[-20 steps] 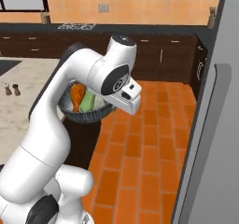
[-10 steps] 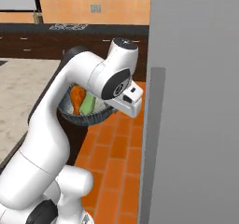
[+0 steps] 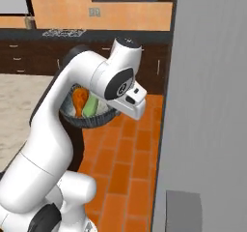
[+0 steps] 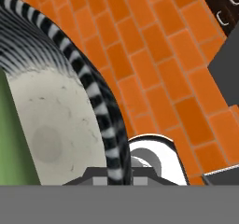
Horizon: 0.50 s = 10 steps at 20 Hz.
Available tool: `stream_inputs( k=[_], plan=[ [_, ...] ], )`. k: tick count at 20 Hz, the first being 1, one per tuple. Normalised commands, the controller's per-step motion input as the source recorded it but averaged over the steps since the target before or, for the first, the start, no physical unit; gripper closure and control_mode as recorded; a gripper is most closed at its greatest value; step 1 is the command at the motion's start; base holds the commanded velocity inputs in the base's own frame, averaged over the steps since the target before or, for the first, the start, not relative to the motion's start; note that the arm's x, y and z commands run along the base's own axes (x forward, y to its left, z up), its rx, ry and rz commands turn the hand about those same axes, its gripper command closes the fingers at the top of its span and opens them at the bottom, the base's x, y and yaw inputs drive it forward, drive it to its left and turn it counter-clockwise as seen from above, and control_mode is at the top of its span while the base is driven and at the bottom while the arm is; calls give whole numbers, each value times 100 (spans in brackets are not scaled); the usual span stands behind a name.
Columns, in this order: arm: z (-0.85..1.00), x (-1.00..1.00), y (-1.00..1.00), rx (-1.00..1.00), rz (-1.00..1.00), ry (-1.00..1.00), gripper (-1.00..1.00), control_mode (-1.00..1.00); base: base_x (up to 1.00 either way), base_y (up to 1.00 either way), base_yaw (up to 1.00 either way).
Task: Pick the chicken drumstick and corn from their plates and place them in the bowl. Then put the bowl in the fridge.
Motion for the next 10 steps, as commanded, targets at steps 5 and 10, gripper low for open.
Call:
stream_inputs(
  k=[5,10],
  plan=[
    [0,0,0,0,0,0,100,100,69,98,0],
    [0,0,0,0,0,0,100,100,85,77,-4]
  ],
)
